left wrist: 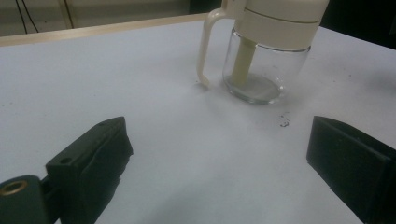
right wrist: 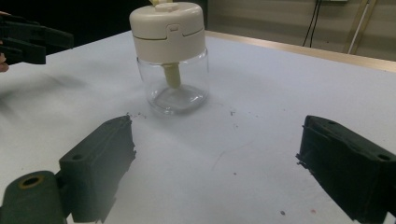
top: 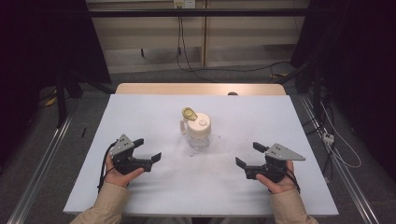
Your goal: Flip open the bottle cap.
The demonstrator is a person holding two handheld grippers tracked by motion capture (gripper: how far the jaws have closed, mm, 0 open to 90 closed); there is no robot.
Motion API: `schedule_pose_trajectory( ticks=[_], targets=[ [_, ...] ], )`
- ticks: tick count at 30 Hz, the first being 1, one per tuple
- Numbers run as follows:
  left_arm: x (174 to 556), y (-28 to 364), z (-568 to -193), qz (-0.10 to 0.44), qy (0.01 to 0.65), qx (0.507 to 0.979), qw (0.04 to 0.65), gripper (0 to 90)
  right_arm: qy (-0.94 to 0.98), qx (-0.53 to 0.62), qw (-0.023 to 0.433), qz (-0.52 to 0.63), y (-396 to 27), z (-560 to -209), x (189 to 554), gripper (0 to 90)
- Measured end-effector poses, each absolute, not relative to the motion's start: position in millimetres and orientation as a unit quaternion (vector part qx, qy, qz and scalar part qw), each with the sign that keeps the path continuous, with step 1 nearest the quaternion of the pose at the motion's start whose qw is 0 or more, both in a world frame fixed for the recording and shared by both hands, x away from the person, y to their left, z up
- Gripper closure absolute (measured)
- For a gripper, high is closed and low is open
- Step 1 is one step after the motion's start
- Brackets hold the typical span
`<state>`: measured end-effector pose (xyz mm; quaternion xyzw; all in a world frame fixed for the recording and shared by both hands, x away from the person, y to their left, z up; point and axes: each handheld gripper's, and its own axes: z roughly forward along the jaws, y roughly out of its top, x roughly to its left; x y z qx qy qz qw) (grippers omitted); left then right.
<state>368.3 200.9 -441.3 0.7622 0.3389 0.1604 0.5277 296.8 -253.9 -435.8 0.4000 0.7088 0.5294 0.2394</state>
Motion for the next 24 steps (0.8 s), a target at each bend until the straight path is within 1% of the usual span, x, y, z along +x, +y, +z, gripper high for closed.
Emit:
schedule_pose_trajectory(
  ticks=[24],
  targets=[
    [359.6, 228.9, -440.8, 0.175, 0.354, 0.755, 0.523, 5.5, 0.707, 0.408, 0.252, 0.520, -272.4, -442.6, 285.1, 10.0]
  ],
)
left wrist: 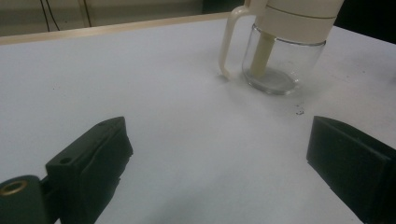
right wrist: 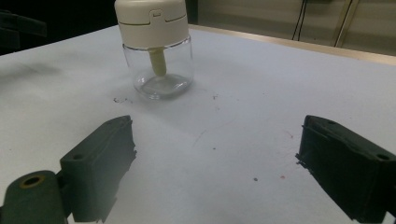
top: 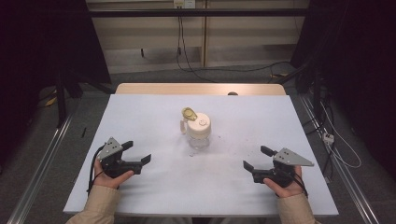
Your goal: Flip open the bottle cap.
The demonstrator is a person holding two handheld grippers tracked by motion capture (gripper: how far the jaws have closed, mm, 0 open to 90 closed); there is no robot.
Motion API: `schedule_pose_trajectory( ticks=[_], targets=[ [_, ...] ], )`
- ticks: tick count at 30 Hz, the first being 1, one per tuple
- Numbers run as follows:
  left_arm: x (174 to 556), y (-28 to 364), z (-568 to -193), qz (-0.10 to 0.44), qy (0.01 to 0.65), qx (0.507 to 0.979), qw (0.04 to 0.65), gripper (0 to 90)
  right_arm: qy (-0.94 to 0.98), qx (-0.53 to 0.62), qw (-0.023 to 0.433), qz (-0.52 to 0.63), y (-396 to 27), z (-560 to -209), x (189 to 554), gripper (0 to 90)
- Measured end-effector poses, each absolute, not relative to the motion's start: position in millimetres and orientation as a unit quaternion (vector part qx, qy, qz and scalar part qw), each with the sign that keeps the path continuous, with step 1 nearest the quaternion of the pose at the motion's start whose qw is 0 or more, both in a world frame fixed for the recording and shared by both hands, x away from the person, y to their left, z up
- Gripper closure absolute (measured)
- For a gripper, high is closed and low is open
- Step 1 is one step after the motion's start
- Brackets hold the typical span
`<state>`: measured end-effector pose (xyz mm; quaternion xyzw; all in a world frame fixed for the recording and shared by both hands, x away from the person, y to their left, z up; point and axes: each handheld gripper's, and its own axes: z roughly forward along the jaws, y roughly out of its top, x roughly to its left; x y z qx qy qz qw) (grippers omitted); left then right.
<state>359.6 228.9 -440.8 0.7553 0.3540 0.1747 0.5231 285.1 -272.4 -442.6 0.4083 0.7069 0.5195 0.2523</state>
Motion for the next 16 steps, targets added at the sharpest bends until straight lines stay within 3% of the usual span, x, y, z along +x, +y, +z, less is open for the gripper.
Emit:
schedule_pose_trajectory(
  ticks=[16],
  targets=[
    [359.2, 233.5, -440.9, 0.180, 0.360, 0.754, 0.519, 5.5, 0.710, 0.411, 0.252, 0.513, -271.9, -445.1, 286.3, 10.2]
  ],
)
